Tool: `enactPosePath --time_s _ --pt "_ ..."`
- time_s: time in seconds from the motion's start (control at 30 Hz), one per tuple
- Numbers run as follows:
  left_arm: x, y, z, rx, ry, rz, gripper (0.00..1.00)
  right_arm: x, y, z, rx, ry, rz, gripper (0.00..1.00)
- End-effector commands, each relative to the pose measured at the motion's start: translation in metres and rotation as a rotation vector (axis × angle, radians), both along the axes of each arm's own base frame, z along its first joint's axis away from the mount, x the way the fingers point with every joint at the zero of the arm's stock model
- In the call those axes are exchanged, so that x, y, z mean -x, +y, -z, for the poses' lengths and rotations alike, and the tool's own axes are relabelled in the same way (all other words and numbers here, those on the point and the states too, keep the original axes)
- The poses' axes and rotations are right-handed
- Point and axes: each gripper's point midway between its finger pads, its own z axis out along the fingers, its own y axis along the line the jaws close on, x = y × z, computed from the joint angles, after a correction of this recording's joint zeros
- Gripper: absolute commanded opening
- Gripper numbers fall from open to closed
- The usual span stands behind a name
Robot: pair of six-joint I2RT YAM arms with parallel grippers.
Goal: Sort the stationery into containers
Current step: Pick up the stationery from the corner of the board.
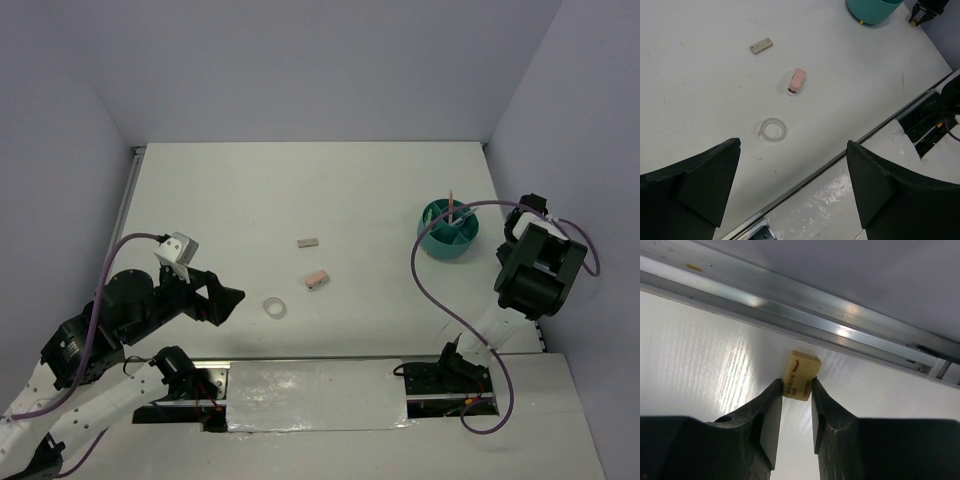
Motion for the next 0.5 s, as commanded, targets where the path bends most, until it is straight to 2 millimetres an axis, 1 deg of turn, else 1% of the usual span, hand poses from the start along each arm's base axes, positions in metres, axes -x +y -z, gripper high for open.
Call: enactPosePath --time_s 0.0,0.07,0.13,0.17,0.23,0.3,0.33,0.4,0.43,0.47 --pt "-0.001 -0.006 -0.018 0.038 -0.06 0.03 0.99 0.017 -0.001 0.017 -0.065 -0.009 0.027 0.0" --pt "-0.001 -0.007 -0.017 0.034 -0.056 0.035 0.99 0.0 0.008 0.006 -0.079 -0.094 -0.002 0.0" --pt "-0.002 -0.007 -0.016 0.031 -0.053 0.034 0.99 -0.009 0.017 -0.004 -0.065 -0.133 -0.033 0.0" --pt "-0.002 -0.008 -0.016 0.03 -0.052 0.034 0.99 -0.015 0.022 -0.017 -0.027 -0.144 -0.059 0.0" --pt "-0.002 -0.007 -0.016 0.03 -0.05 0.032 0.99 -0.021 0.023 -0.037 0.016 -0.171 -0.074 0.0" --pt "-0.001 -0.007 -0.016 0.033 -0.054 0.032 0.99 -0.019 0.027 -0.046 0.022 -0.192 -0.072 0.0" --pt "-0.002 -0.007 -0.016 0.033 -0.053 0.03 0.99 -0.019 0.028 -0.061 0.046 -0.235 -0.073 0.0" --pt "-0.002 -0.007 -0.015 0.033 -0.051 0.028 0.99 -0.015 0.033 -0.071 0.064 -0.272 -0.075 0.0" --pt "-0.002 -0.006 -0.016 0.035 -0.054 0.028 0.99 -0.015 0.035 -0.087 0.085 -0.322 -0.072 0.0" --pt "-0.002 -0.007 -0.015 0.033 -0.05 0.029 0.99 -0.013 0.041 -0.091 0.076 -0.344 -0.082 0.0"
